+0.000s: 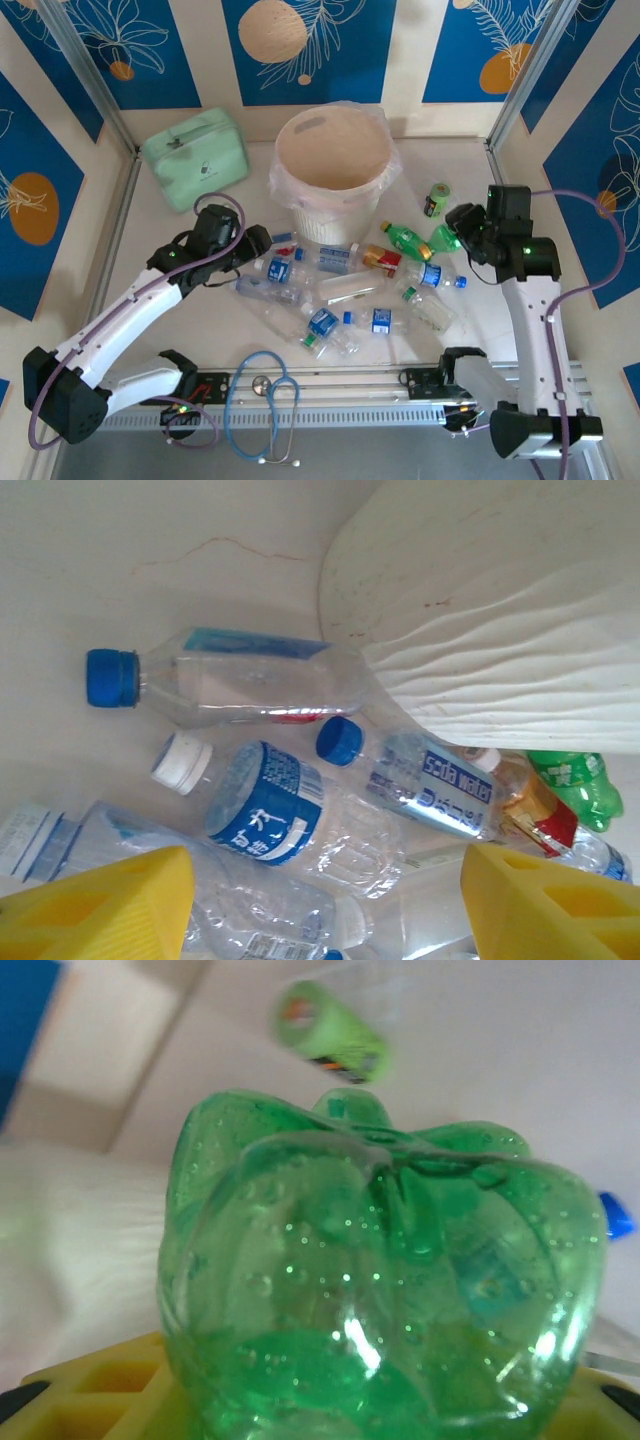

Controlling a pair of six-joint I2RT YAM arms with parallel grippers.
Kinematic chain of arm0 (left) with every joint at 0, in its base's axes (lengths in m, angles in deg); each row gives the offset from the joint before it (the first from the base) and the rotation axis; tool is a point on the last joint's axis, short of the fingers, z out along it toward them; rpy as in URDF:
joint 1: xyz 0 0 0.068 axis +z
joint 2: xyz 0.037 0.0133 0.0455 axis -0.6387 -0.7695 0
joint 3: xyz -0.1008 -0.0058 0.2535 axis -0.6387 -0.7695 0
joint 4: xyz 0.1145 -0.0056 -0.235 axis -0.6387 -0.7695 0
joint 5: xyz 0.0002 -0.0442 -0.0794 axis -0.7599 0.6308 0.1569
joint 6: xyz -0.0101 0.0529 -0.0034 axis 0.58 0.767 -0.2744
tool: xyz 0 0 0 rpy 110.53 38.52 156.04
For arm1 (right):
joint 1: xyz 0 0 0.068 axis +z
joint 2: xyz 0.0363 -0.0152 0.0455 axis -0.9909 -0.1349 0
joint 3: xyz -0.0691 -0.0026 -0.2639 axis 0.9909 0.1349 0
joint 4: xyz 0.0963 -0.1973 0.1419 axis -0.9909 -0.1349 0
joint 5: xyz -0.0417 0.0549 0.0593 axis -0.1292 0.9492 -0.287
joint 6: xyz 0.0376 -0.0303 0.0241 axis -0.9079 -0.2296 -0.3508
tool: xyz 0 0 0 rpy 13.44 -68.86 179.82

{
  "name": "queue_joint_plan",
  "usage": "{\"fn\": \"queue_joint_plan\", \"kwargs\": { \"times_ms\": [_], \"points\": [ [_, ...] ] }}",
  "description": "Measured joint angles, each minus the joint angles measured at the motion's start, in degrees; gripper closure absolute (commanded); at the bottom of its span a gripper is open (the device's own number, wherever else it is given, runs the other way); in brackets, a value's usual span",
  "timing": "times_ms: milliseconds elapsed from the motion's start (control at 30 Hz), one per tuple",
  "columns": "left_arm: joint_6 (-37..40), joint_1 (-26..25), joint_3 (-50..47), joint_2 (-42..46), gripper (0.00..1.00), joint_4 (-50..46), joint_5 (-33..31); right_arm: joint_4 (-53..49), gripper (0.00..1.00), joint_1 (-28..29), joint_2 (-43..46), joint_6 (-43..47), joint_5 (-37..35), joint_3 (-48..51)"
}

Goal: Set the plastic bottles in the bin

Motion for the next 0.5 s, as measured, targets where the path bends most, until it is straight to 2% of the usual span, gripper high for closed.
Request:
{"fn": "queue_joint_plan", "kwargs": {
  "times_ms": [133,267,400,500],
  "points": [
    [0.83,-0.50,-0.66,1.44,0.29,8.02,6.73,2.45,0.50,6.05,-0.35,0.81,3.85,-5.11],
    [2.69,-3.50,0.46,1.51,0.29,15.43,13.14,6.49,0.49,11.69,-2.01,1.33,8.07,-6.95],
    [4.07,-5.33,1.64,0.70,0.30,19.67,16.39,9.25,0.48,16.85,-6.88,2.91,10.01,-11.98],
    [4.09,-5.53,1.60,0.61,0.29,19.98,16.22,11.89,0.48,19.37,-11.41,4.76,10.49,-17.35]
  ]
}}
